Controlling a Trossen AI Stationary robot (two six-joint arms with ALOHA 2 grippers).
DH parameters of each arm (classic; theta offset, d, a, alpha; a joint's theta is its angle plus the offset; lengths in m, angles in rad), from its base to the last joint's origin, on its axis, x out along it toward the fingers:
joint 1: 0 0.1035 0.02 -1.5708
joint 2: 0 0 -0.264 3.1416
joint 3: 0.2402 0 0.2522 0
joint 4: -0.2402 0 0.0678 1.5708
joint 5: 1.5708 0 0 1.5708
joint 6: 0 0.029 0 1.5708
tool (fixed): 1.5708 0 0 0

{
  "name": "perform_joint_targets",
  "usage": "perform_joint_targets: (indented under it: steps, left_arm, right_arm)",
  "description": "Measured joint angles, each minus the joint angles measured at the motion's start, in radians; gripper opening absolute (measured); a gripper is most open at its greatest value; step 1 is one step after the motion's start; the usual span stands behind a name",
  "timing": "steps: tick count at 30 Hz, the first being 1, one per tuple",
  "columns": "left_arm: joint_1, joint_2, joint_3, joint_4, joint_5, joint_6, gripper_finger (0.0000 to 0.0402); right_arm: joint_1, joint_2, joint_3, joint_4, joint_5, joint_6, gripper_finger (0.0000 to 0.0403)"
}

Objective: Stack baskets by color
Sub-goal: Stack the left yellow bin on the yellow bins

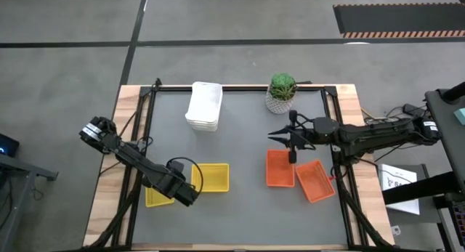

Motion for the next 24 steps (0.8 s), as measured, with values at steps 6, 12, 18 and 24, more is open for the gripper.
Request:
perform_joint_targets:
  steps: [6,12,18,24]
  left_arm:
    - [-0.006,0.0,-0.011,0.008,-0.021,-0.042,0.0221]
    - [-0.007,0.0,-0.113,0.04,-0.032,-0.058,0.0221]
    - [-0.006,0.0,-0.197,0.131,-0.032,-0.078,0.0211]
    - [-0.006,0.0,-0.224,0.139,-0.031,-0.07,0.0138]
  right_arm:
    - [-0.028,0.0,0.0,0.001,0.0,-0.022,0.0043]
    - [-0.04,-0.001,0.0,0.004,0.0,-0.032,0.0043]
    - [-0.04,-0.002,0.0,0.005,-0.001,-0.032,0.0043]
    - [-0.039,-0.002,0.0,0.006,-0.002,-0.018,0.0043]
